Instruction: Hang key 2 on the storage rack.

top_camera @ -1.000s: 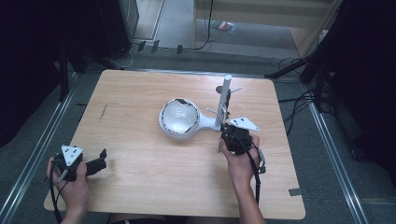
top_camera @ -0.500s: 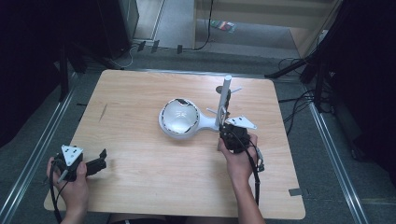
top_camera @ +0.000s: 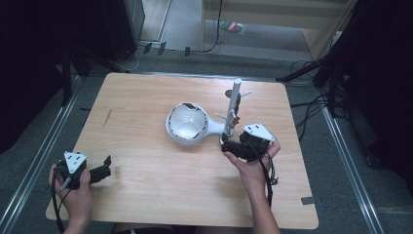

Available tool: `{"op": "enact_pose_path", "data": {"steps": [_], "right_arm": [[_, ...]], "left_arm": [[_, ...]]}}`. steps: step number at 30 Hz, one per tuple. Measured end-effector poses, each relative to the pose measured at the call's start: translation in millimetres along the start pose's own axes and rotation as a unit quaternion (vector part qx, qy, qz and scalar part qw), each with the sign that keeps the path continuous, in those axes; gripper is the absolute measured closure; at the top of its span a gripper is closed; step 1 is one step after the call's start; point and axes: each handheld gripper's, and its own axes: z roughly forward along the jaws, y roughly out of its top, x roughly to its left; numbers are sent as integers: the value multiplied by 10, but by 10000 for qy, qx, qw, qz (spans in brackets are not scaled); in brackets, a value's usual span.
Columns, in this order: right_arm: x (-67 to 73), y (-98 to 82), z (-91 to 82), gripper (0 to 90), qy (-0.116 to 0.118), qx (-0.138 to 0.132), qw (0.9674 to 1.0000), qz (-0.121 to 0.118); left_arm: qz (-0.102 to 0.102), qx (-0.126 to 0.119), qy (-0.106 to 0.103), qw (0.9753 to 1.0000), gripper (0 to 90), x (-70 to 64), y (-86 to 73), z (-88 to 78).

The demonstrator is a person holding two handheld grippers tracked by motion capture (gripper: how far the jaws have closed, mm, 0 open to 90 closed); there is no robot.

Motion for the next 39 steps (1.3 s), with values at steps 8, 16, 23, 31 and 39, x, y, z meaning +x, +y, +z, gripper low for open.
{"op": "enact_pose_path", "data": {"steps": [8, 16, 23, 31, 39], "right_arm": [[-83, -92, -142, 0, 15, -132, 9999, -57], [-212, -183, -277, 0, -16, -137, 9999, -80], [-315, -259, -362, 0, -90, -80, 9999, -29], [-489, -365, -457, 0, -221, 27, 9997, 57], [-624, -454, -542, 0, -337, 67, 9993, 171]], "left_arm": [[3, -11, 8, 10000, 0, -1, -1, 1], [20, -11, 20, 10000, 0, -4, -1, -1], [17, -13, 20, 10000, 0, -4, -1, 0], [10, -14, 16, 10000, 0, -2, -1, -1], [17, -10, 22, 10000, 0, -4, -1, -1]]}}
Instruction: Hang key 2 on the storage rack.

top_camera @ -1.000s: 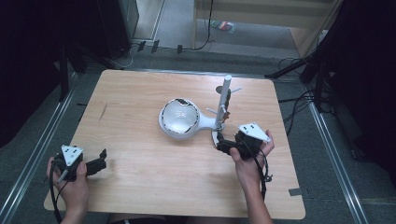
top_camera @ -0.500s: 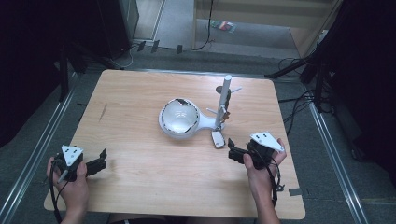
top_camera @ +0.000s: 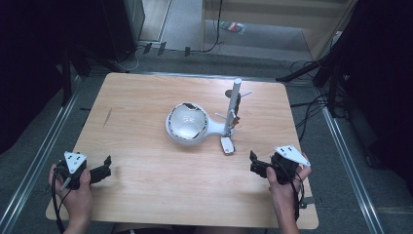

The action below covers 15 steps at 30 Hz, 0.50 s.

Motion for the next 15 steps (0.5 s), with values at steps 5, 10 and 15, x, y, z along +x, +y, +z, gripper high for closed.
{"op": "enact_pose_path", "data": {"steps": [5, 10, 15], "right_arm": [[-67, -45, -32, 0, -130, 15, 9999, -10], [-139, -94, -64, 0, -200, 62, 9998, 39], [-234, -142, -104, 0, -289, 82, 9995, 117]], "left_arm": [[4, -9, 9, 10000, 0, -2, 0, 2], [10, -5, 4, 10000, 0, -2, 0, 0], [11, -11, 8, 10000, 0, -5, -1, 1]]}}
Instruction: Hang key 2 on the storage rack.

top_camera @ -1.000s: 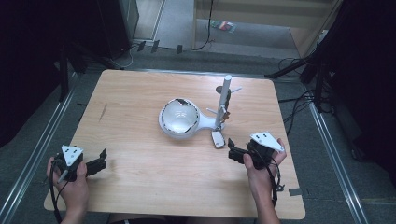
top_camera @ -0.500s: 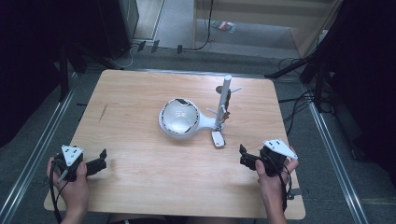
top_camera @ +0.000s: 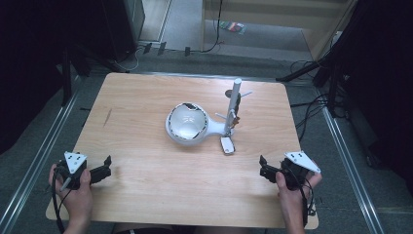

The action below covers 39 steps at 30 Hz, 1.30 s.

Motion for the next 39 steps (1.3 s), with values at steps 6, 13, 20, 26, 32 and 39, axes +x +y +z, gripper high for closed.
{"op": "enact_pose_path", "data": {"steps": [6, 13, 20, 26, 32, 39], "right_arm": [[-112, -70, -38, 0, -100, 37, 9999, 81], [-224, -146, -94, 0, -223, 49, 9997, 117], [-372, -249, -187, 0, -341, 108, 9992, 165], [-501, -322, -237, 0, -423, 82, 9986, 317], [-616, -383, -267, 0, -498, 82, 9978, 427], [-711, -462, -303, 0, -527, 110, 9974, 484]], "left_arm": [[9, 6, 2, 10000, 0, 0, 0, -2], [-3, -7, -6, 10000, 0, 1, -1, -2], [14, -8, 2, 10000, 0, -3, -1, -2], [10, 1, 9, 10000, 0, -2, -1, -3], [9, 1, 7, 10000, 0, -1, 0, -3], [10, -13, 14, 10000, 0, -3, -2, -2]]}}
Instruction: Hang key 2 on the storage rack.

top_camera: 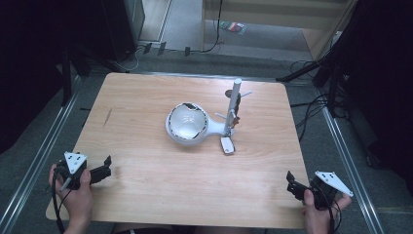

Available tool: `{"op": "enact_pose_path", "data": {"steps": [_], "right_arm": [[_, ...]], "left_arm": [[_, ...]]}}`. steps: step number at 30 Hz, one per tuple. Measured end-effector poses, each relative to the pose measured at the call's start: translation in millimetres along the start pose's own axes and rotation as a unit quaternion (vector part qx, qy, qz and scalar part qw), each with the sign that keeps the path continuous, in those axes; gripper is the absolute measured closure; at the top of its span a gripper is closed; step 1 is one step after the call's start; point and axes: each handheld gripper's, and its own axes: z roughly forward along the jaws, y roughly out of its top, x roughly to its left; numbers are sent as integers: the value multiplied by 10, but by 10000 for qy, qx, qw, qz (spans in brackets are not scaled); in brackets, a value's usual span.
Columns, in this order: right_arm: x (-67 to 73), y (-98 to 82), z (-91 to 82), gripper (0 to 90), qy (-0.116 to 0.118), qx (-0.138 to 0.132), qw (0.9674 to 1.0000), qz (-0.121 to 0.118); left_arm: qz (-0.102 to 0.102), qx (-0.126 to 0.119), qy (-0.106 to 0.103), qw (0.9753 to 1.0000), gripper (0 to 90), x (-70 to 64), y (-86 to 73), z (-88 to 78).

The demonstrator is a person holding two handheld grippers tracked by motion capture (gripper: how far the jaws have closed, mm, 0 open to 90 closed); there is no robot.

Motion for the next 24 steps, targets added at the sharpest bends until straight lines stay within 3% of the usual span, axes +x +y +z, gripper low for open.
{"op": "enact_pose_path", "data": {"steps": [7, 9, 11, 13, 20, 24], "right_arm": [[-57, -101, 7, 0, 304, 46, 9995, -9], [-85, -122, 22, 0, 690, -7, 9973, 246], [-86, -150, 40, 0, 850, -25, 9956, 381], [-66, -164, 52, 0, 823, -25, 9962, 299], [-53, -166, 74, 0, 770, 26, 9964, 357], [-37, -164, 74, 89, 754, 21, 9966, 336]], "left_arm": [[-2, 19, -4, 10000, 0, 1, 1, 0], [-16, 14, -10, 10000, 0, 3, 1, 1], [-25, 26, -16, 10000, 0, 8, 3, 2], [-51, 35, -38, 10000, 0, 12, 4, 4], [-94, 56, -116, 9999, 0, 22, 6, 15], [-105, 180, -248, 9995, 0, 27, 15, 36]]}}
